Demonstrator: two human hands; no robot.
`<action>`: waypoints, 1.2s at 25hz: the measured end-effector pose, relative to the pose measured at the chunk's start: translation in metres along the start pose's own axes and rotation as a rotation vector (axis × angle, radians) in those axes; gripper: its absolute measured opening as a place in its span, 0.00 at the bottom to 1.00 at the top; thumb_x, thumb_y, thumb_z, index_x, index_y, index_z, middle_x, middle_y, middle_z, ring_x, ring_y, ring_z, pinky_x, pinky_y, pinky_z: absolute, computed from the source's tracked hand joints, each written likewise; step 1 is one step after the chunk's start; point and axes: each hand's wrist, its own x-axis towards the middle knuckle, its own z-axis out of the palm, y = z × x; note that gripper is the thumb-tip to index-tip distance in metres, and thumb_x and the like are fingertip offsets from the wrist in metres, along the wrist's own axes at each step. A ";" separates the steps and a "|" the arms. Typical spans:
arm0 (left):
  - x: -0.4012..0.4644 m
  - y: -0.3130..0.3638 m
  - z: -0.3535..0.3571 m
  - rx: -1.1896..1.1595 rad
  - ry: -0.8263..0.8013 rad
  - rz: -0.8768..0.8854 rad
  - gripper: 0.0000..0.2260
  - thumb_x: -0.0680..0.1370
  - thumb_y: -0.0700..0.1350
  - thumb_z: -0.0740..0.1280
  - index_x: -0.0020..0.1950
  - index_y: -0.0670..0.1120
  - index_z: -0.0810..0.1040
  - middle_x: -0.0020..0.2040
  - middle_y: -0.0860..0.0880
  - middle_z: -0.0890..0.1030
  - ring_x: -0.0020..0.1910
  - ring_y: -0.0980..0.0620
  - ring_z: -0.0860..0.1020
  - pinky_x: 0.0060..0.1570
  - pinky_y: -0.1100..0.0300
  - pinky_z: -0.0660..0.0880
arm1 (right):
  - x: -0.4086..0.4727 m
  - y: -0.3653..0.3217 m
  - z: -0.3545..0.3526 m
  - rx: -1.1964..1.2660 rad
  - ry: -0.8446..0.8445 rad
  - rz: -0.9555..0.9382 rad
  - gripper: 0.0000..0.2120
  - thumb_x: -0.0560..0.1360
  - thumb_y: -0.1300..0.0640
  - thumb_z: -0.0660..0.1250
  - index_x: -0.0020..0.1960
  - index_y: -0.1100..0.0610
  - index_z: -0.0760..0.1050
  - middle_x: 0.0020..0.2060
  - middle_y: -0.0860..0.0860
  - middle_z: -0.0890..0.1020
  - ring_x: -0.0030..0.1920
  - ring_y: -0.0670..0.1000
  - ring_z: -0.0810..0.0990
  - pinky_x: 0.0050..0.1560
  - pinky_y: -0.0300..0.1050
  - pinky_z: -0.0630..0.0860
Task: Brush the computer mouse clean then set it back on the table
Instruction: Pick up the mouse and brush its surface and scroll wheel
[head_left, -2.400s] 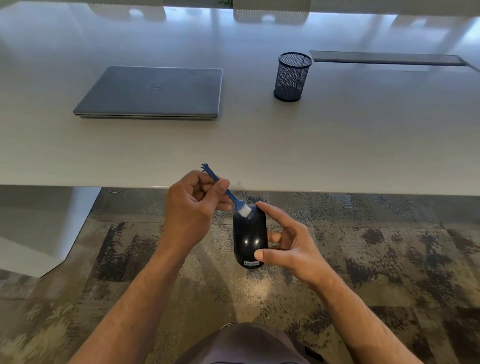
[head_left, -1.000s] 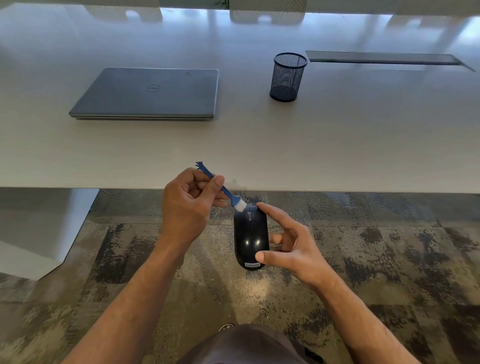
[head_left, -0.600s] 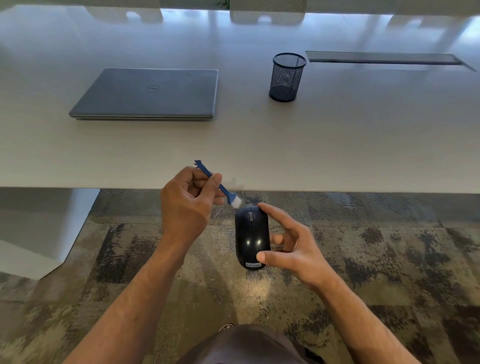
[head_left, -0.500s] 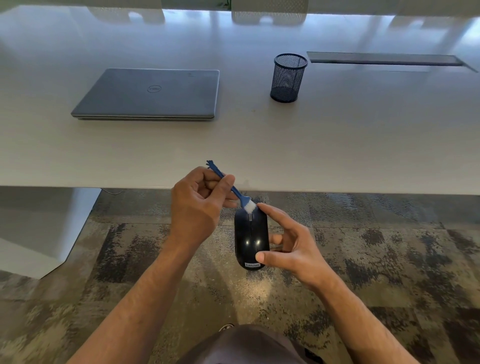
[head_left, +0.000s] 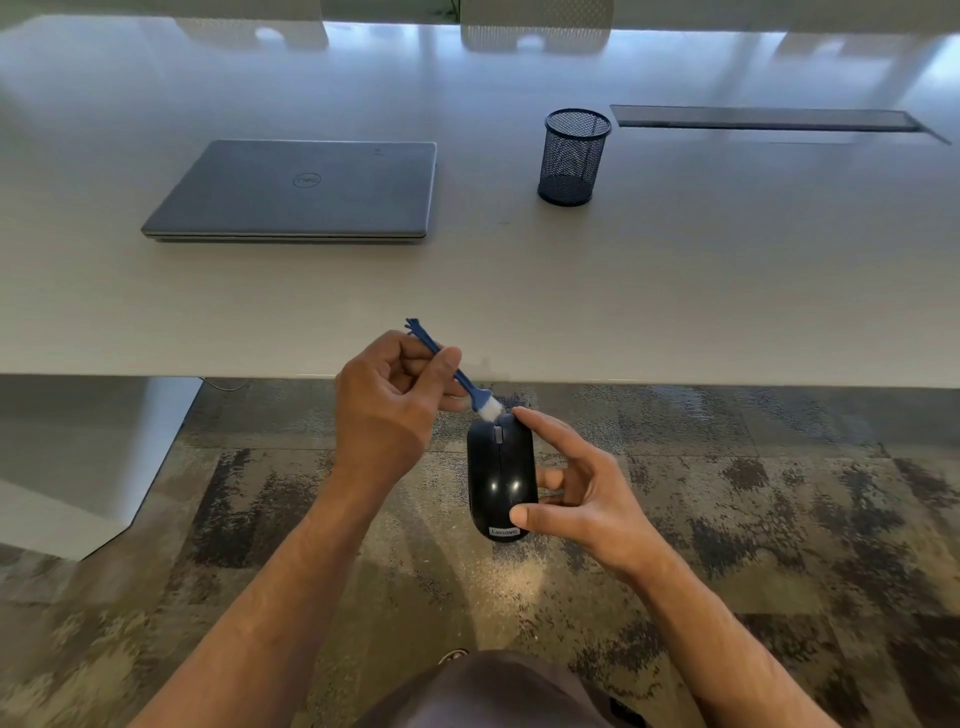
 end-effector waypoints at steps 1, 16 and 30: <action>-0.002 0.002 0.003 -0.022 -0.049 0.013 0.03 0.78 0.45 0.72 0.46 0.48 0.79 0.37 0.51 0.85 0.32 0.52 0.85 0.33 0.60 0.82 | 0.001 0.000 0.001 -0.001 -0.004 -0.003 0.41 0.66 0.69 0.78 0.75 0.51 0.70 0.75 0.55 0.69 0.59 0.66 0.83 0.55 0.73 0.79; -0.005 0.007 -0.008 0.004 -0.228 0.079 0.02 0.78 0.43 0.72 0.46 0.48 0.80 0.38 0.50 0.85 0.34 0.52 0.85 0.34 0.61 0.81 | 0.002 -0.002 0.004 0.015 0.013 0.005 0.41 0.66 0.72 0.76 0.75 0.53 0.69 0.75 0.60 0.70 0.59 0.67 0.83 0.55 0.73 0.79; -0.005 0.002 -0.008 0.022 -0.168 0.128 0.03 0.77 0.45 0.72 0.46 0.48 0.80 0.38 0.51 0.85 0.33 0.54 0.85 0.33 0.62 0.81 | 0.003 0.000 0.003 0.037 0.008 -0.009 0.40 0.66 0.68 0.79 0.74 0.50 0.71 0.74 0.56 0.71 0.57 0.66 0.84 0.55 0.69 0.81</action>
